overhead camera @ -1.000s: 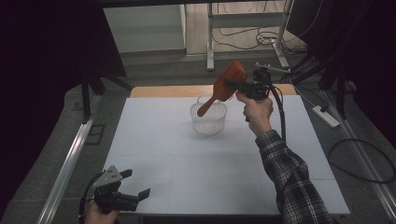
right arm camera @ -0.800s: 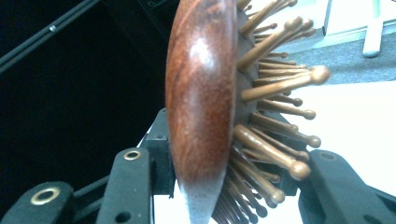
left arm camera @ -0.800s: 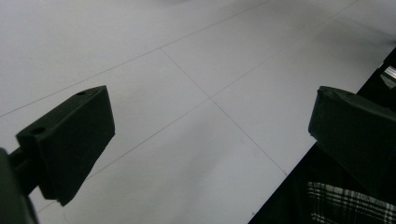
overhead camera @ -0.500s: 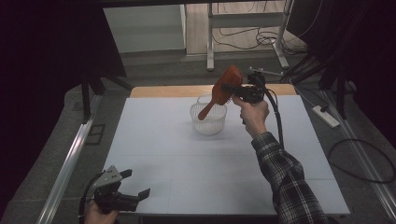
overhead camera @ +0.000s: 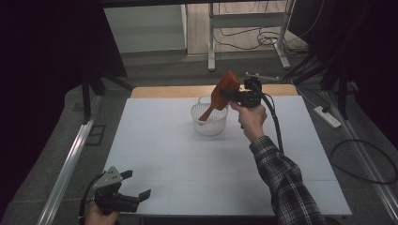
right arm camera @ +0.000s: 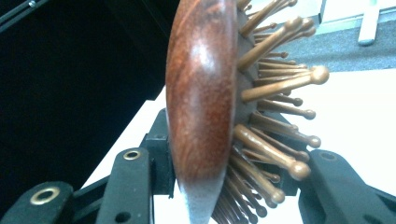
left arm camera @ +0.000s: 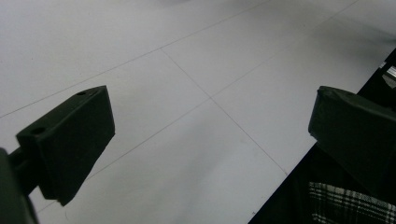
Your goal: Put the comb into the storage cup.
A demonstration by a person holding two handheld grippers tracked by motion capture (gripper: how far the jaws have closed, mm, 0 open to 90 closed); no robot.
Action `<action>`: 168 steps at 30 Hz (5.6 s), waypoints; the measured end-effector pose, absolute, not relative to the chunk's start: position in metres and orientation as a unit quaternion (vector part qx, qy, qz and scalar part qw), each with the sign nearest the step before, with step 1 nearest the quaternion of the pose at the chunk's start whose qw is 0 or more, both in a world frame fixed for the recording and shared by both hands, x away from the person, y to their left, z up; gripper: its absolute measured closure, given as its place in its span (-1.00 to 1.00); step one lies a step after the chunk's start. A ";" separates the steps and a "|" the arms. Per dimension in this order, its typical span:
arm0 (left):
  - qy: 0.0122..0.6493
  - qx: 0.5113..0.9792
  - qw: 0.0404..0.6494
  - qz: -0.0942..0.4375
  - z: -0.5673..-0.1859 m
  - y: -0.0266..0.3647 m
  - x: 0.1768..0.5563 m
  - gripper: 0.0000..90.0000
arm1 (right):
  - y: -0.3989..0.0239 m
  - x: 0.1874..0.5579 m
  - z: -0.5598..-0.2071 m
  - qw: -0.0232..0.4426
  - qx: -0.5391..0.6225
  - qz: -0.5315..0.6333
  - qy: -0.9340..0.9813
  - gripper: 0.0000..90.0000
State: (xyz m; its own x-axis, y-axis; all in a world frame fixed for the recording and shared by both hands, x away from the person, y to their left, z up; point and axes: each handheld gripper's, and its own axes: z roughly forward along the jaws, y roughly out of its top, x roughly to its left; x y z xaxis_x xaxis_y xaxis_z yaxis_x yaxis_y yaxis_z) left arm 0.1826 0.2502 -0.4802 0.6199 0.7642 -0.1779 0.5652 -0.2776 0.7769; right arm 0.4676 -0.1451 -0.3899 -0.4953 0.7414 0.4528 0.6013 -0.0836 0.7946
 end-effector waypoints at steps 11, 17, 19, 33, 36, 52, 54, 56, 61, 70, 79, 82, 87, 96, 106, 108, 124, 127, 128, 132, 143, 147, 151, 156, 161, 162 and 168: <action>0.421 0.791 0.429 0.115 -0.480 0.250 0.183 -0.98 | -0.141 0.467 -0.403 0.062 0.501 0.533 0.679 0.18; 0.423 0.790 0.430 0.114 -0.480 0.251 0.183 -0.98 | -0.138 0.466 -0.409 0.067 0.501 0.525 0.685 0.18; 0.422 0.790 0.430 0.114 -0.480 0.251 0.183 -0.98 | -0.138 0.466 -0.411 0.067 0.502 0.525 0.684 0.18; 0.424 0.788 0.431 0.114 -0.480 0.251 0.183 -0.98 | -0.139 0.466 -0.424 0.065 0.510 0.518 0.684 0.16; 0.424 0.789 0.430 0.114 -0.480 0.251 0.183 -0.98 | -0.140 0.466 -0.426 0.063 0.515 0.518 0.680 0.14; 0.425 0.789 0.429 0.113 -0.481 0.251 0.184 -0.98 | -0.148 0.466 -0.437 0.060 0.530 0.518 0.669 -0.02; 0.425 0.789 0.429 0.113 -0.481 0.251 0.184 -0.98 | -0.149 0.466 -0.438 0.063 0.532 0.516 0.668 -0.07; 0.425 0.789 0.429 0.113 -0.481 0.251 0.184 -0.98 | -0.150 0.466 -0.440 0.068 0.534 0.511 0.670 -0.11; 0.425 0.789 0.429 0.113 -0.481 0.251 0.184 -0.98 | -0.151 0.467 -0.442 0.073 0.535 0.499 0.678 -0.19; 0.425 0.789 0.429 0.112 -0.481 0.251 0.184 -0.98 | -0.152 0.467 -0.441 0.082 0.525 0.493 0.689 -0.42; 0.425 0.789 0.429 0.112 -0.481 0.251 0.184 -0.98 | -0.152 0.464 -0.436 0.104 0.504 0.488 0.705 -0.60; 0.425 0.789 0.429 0.112 -0.481 0.251 0.184 -0.98 | -0.153 0.463 -0.435 0.108 0.496 0.484 0.713 -0.63; 0.425 0.789 0.429 0.113 -0.481 0.251 0.184 -0.98 | -0.154 0.462 -0.434 0.098 0.492 0.478 0.721 -0.64; 0.425 0.789 0.429 0.113 -0.481 0.251 0.184 -0.98 | -0.155 0.459 -0.431 0.102 0.482 0.464 0.736 -0.67; 0.425 0.789 0.429 0.112 -0.481 0.250 0.184 -0.98 | -0.159 0.456 -0.426 0.096 0.468 0.449 0.755 -0.74; 0.425 0.789 0.429 0.112 -0.481 0.250 0.184 -0.98 | -0.159 0.455 -0.426 0.099 0.465 0.447 0.758 -0.74; 0.425 0.789 0.429 0.112 -0.481 0.251 0.184 -0.98 | -0.166 0.441 -0.421 0.106 0.434 0.441 0.778 -0.84; 0.425 0.789 0.430 0.111 -0.481 0.251 0.184 -0.98 | -0.167 0.438 -0.422 0.109 0.428 0.443 0.781 -0.86; 0.425 0.788 0.431 0.110 -0.481 0.251 0.184 -0.98 | -0.167 0.437 -0.422 0.109 0.427 0.443 0.781 -0.87; 0.427 0.786 0.434 0.109 -0.481 0.252 0.184 -0.98 | -0.170 0.433 -0.425 0.113 0.419 0.441 0.786 -0.90; 0.424 0.785 0.437 0.113 -0.480 0.252 0.183 -1.00 | -0.174 0.423 -0.431 0.111 0.406 0.434 0.797 -0.97; 0.423 0.786 0.435 0.118 -0.479 0.252 0.182 -1.00 | -0.174 0.419 -0.434 0.109 0.403 0.429 0.801 -0.99; 0.423 0.785 0.436 0.121 -0.478 0.253 0.181 -1.00 | -0.174 0.415 -0.435 0.113 0.397 0.427 0.805 -1.00; 0.421 0.788 0.433 0.121 -0.479 0.252 0.181 -1.00 | -0.174 0.411 -0.435 0.111 0.393 0.427 0.807 -1.00; 0.423 0.787 0.434 0.119 -0.479 0.253 0.182 -1.00 | -0.176 0.406 -0.433 0.112 0.388 0.429 0.808 -1.00; 0.423 0.787 0.433 0.120 -0.479 0.253 0.182 -1.00 | -0.176 0.405 -0.433 0.113 0.387 0.428 0.808 -1.00; 0.423 0.788 0.432 0.117 -0.480 0.253 0.182 -1.00 | -0.179 0.399 -0.430 0.113 0.383 0.428 0.811 -1.00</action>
State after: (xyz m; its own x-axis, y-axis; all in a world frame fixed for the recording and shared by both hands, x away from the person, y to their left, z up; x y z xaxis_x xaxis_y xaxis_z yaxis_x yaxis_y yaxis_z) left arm 0.1821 0.2526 -0.4796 0.6143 0.7678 -0.1819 0.5658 -0.2680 0.7798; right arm 0.3992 -0.1786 -0.4298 -0.6806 0.7183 0.1441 0.5247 0.3406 0.7802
